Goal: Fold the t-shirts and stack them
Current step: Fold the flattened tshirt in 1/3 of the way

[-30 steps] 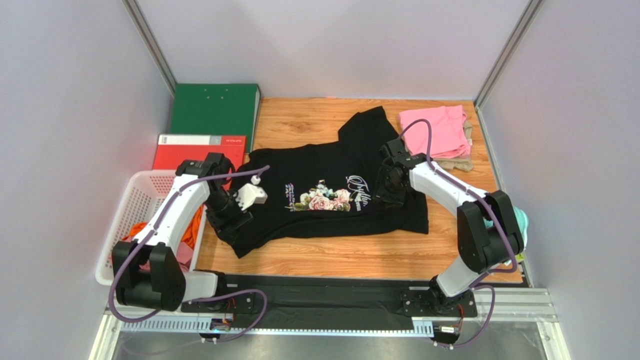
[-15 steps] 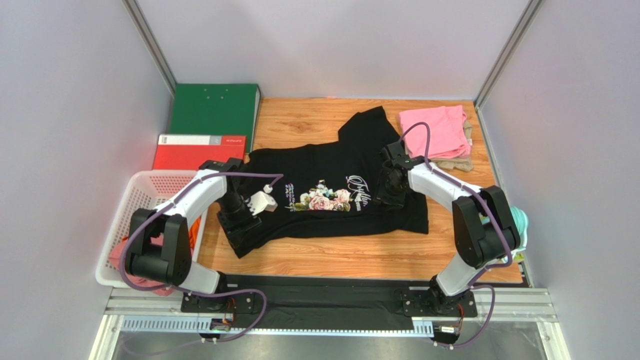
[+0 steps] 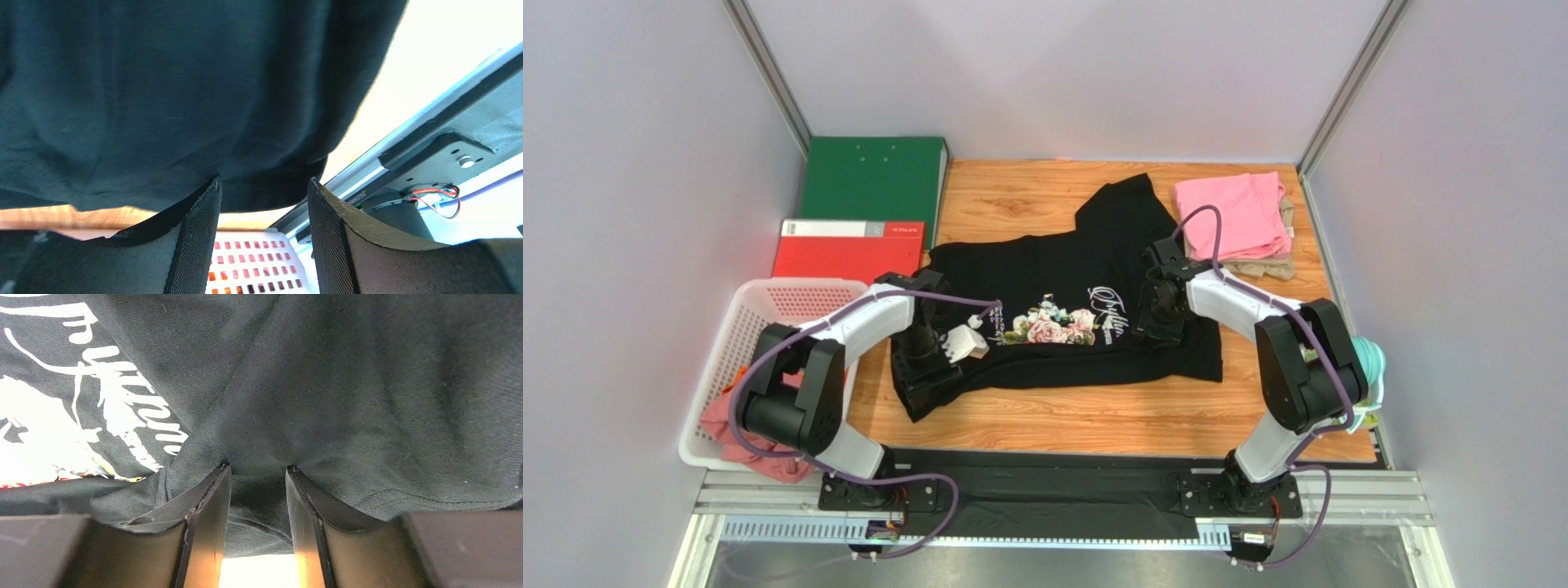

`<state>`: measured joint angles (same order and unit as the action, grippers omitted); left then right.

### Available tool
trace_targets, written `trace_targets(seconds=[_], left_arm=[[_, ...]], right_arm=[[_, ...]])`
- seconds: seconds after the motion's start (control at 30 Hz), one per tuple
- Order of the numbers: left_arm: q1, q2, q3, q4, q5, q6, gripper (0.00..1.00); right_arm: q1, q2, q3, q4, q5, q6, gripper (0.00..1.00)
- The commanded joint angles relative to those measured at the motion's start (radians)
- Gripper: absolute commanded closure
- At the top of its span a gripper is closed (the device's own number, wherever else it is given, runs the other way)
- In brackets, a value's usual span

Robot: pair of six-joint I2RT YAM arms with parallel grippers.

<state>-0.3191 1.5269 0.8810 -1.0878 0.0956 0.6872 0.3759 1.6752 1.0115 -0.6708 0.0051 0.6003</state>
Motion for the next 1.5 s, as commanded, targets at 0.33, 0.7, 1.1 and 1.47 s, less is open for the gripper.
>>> trace_targets(seconds=[0.33,0.7,1.1,1.47], left_arm=[[-0.040,-0.151,-0.093,-0.032,0.004,-0.020,0.72],[-0.040,-0.139,-0.068,-0.035,0.032,-0.040,0.70],[-0.038,-0.214,0.052,-0.044,-0.085,-0.002,1.00],[0.000,-0.244,0.021,-0.011,-0.142,-0.002,0.73]], right_arm=[[-0.006,0.006,0.007,0.046,-0.033,0.000,0.57],[-0.006,-0.008,0.010,0.045,-0.037,0.003,0.57],[-0.012,0.040,-0.010,0.073,-0.024,0.000,0.60],[-0.032,-0.009,-0.008,0.053,0.040,-0.011,0.46]])
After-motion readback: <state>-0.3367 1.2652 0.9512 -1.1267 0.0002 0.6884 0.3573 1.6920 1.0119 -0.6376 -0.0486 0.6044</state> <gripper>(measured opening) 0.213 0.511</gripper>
